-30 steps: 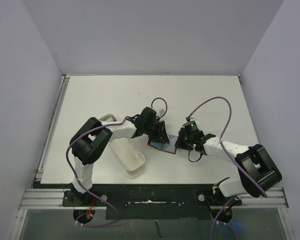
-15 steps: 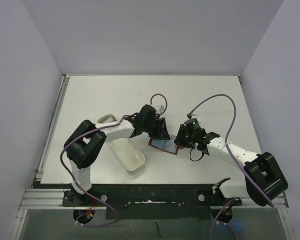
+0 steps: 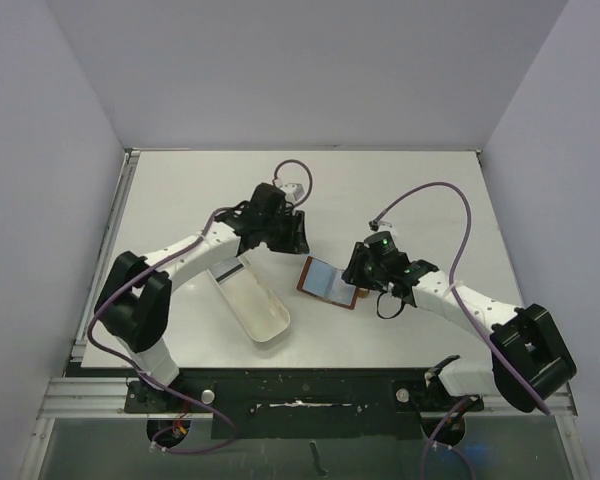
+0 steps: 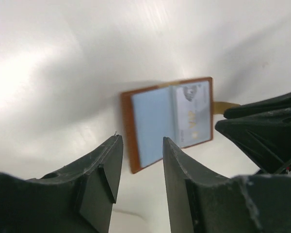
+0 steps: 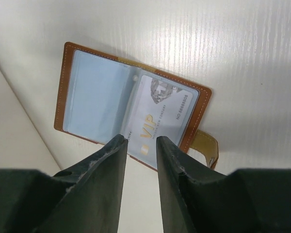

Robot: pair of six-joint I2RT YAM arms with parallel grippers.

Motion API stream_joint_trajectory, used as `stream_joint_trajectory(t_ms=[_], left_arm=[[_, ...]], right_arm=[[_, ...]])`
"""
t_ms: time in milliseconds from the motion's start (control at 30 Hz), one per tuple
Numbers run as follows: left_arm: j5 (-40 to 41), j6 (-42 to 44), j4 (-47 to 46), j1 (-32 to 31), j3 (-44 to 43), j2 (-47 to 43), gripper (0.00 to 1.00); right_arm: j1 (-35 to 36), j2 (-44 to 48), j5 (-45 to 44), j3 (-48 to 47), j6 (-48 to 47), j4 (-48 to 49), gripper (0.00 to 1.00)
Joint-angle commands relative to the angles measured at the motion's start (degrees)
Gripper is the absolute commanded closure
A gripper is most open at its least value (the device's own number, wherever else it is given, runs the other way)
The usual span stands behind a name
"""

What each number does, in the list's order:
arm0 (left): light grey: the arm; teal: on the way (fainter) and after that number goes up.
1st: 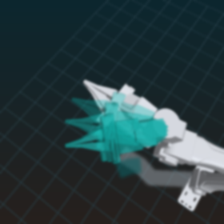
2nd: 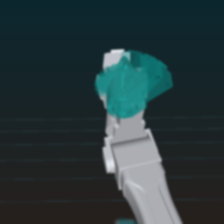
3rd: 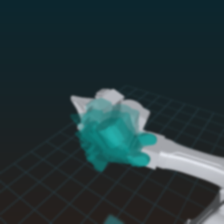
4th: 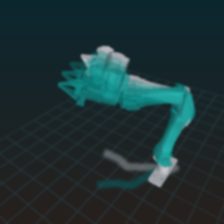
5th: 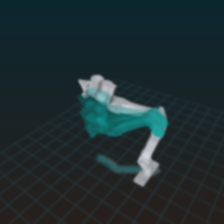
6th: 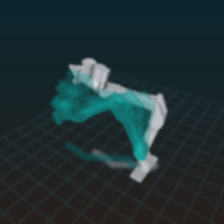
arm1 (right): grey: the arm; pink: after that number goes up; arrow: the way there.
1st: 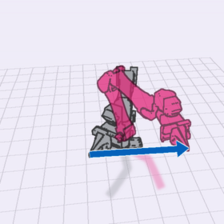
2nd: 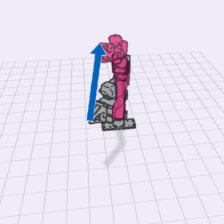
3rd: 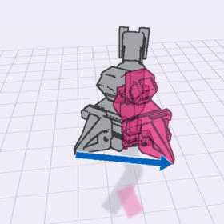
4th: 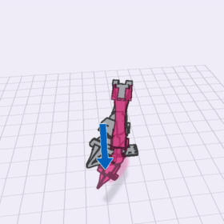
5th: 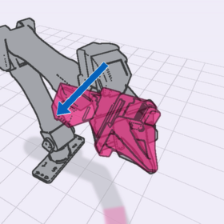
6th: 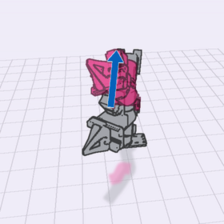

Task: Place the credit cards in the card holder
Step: Pick up the credit card from the storage box.

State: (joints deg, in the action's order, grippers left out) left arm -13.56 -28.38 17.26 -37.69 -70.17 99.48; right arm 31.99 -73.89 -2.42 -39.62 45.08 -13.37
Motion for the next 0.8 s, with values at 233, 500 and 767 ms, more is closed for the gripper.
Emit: stream_joint_trajectory(t_ms=[233,500,767], left_arm=[[22.52,22.56,17.48,7.50,-5.79,-9.90,0.62],[32.44,28.14,15.30,9.78,1.02,-11.33,0.61],[37.04,31.47,11.15,11.50,5.22,-9.15,0.60]], right_arm=[[0.51,-2.46,1.13,-3.48,-1.85,2.37,0.68],[0.51,-3.77,2.13,-4.10,-2.68,2.85,0.68],[0.53,-3.76,2.22,-4.07,-3.24,3.51,0.68]])
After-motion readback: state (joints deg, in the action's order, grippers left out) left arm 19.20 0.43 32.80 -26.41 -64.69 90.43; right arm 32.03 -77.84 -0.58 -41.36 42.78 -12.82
